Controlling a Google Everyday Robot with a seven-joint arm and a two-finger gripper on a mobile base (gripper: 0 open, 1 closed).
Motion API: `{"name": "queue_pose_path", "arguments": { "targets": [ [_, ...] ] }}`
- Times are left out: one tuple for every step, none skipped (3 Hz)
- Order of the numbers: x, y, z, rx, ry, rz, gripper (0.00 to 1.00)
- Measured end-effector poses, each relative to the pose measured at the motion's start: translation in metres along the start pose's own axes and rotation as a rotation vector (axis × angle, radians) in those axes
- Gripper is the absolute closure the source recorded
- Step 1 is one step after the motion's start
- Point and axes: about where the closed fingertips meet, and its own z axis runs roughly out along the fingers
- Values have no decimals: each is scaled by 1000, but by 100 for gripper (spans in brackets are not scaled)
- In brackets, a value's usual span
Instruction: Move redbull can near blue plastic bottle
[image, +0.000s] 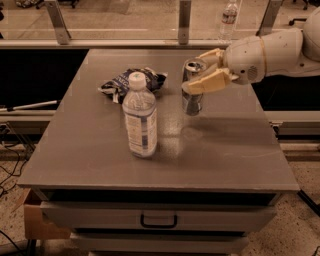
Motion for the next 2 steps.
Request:
{"name": "queue_pose_path", "arguments": {
  "targets": [
    [-5,56,27,-180,-25,-29,100],
    [-8,82,40,-264,-36,-49,100]
  ]
}}
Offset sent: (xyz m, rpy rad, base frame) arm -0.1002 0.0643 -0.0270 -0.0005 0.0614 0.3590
